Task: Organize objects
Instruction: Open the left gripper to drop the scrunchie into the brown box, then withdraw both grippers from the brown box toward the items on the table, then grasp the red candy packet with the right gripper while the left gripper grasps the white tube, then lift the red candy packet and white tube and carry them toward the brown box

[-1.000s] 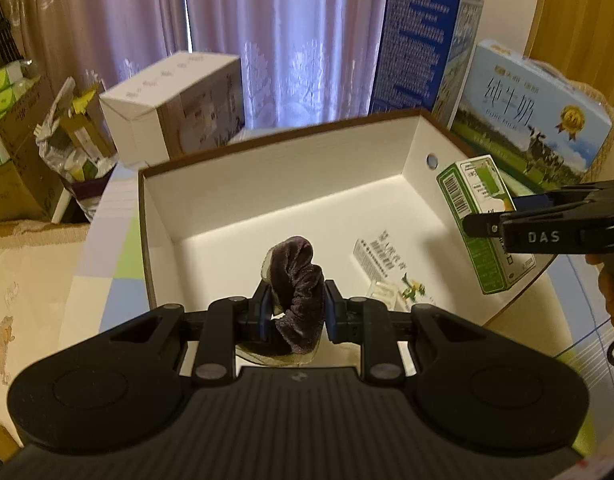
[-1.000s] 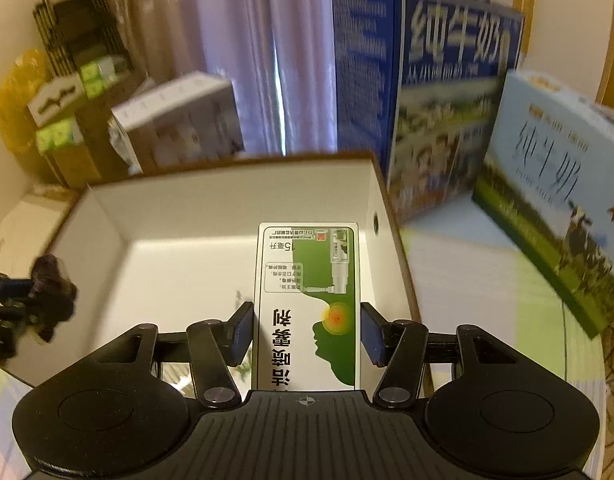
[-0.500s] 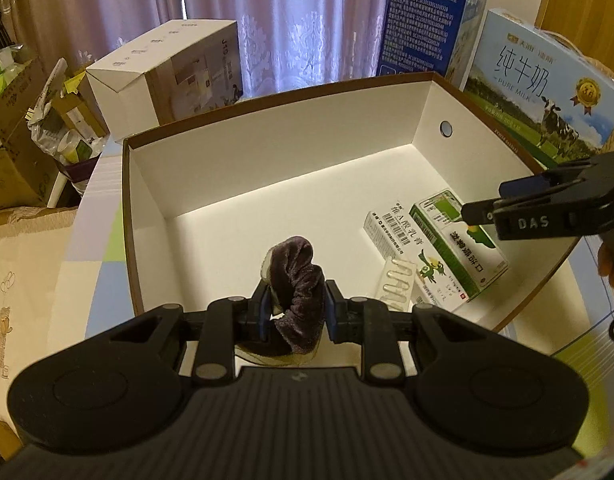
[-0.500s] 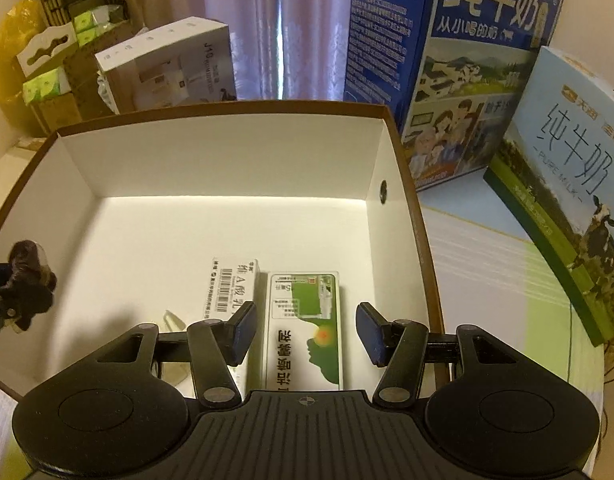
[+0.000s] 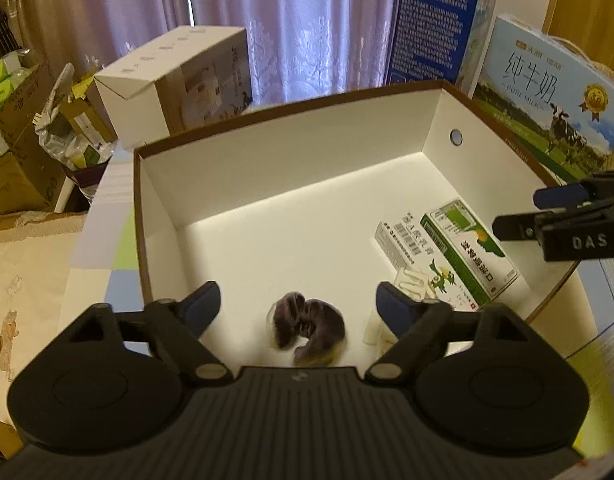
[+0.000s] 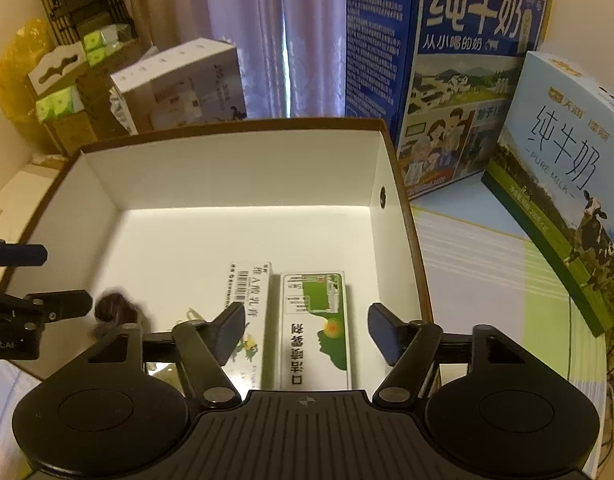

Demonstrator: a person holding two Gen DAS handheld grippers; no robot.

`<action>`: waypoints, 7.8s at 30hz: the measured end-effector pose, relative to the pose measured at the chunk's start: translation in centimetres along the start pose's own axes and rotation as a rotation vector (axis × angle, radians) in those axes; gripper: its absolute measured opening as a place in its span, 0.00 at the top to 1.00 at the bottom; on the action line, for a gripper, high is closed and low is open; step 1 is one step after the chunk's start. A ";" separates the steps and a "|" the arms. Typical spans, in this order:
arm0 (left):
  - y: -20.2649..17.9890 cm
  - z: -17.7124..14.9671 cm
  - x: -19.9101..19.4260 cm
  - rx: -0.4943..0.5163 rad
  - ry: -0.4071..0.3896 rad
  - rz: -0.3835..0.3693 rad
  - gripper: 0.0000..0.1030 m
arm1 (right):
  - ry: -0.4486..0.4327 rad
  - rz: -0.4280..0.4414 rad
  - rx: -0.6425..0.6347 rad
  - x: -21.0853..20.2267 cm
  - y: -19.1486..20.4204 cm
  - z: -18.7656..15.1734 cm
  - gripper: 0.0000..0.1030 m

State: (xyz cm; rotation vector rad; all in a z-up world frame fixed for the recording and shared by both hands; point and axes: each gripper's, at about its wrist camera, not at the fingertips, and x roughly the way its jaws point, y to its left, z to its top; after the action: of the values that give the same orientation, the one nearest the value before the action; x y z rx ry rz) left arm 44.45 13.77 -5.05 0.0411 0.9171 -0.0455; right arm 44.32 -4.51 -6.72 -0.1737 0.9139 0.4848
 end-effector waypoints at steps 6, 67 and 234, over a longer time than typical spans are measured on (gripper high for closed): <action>0.4 0.1 -1.5 -0.021 0.007 -0.011 0.13 | -0.035 0.035 0.016 -2.5 0.3 -0.5 0.28; -5.5 -16.5 -16.8 -0.016 0.035 -0.045 0.01 | -0.030 0.054 0.313 -20.3 1.9 -21.2 0.20; -3.0 -14.1 -13.0 0.061 0.005 -0.031 0.70 | -0.049 0.179 0.028 -13.3 5.4 -18.8 0.77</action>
State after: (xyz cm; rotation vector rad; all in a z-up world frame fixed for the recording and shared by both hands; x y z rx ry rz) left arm 25.25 11.87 -3.36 0.0836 0.9211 -0.1027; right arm 21.40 -10.61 -7.24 -0.0544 0.8916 0.6389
